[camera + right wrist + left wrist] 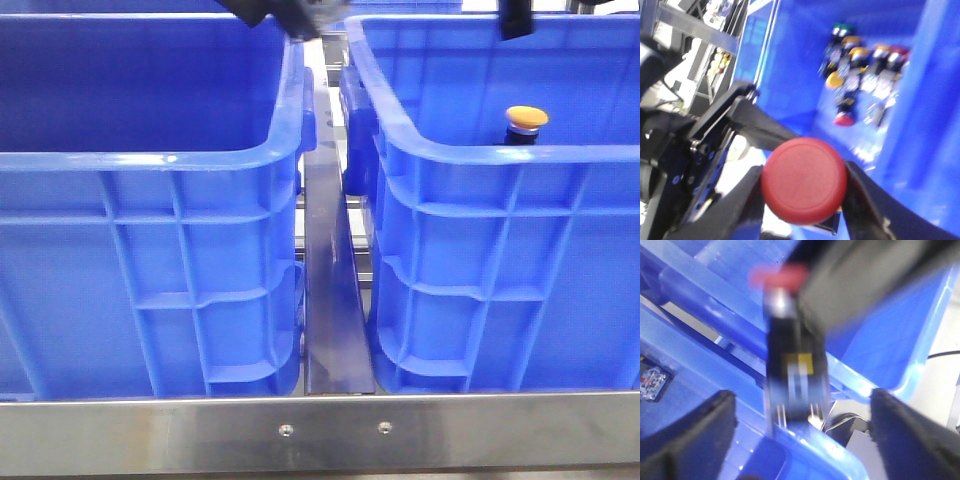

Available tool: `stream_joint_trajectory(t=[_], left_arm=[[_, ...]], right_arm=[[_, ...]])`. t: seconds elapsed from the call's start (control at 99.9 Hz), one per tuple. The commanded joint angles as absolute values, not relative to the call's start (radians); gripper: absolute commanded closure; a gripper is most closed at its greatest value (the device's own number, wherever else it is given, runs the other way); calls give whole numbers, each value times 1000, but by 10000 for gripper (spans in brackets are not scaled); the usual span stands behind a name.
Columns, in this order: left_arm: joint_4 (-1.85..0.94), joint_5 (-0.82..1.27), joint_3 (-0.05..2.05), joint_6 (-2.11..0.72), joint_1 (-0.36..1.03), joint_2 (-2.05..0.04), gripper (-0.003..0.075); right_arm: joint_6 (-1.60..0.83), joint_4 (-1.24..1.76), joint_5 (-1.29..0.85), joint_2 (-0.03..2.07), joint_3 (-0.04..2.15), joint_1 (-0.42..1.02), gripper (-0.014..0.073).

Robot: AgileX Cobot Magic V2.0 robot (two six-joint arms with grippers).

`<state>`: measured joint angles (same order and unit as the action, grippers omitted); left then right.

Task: Pick red and yellow buttons and place in box
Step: 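Pass the red button to the right gripper, grasping its cap, then place the red button beside the yellow one with the right gripper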

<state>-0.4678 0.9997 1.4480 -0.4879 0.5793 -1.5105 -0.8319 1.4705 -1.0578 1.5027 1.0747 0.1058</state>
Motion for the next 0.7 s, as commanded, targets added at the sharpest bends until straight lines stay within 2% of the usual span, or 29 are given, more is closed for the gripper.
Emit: stream_joint_trajectory(t=[0.0,0.18,0.31,0.511,0.691], left_arm=[[-509,986,1475,-493,587,-1479,155],[-509,997,1475,-493,587,-1479,156],[-509,997,1475,-493,587,-1479,156],[-509,997,1475,-493,587,-1479,156],[-509,997,1475,-493,587,-1479,156]], right_arm=[[-886,1532,-1094,1440,1107,38,425],[-982,1501,-1071,1383,1107,-151,425],[-1063,1365,-977,1348,1105,-243,425],[-1069,1077,-748,1347,1099,-258,425],[-1069,1051,-569,1377,1076,-258,425]])
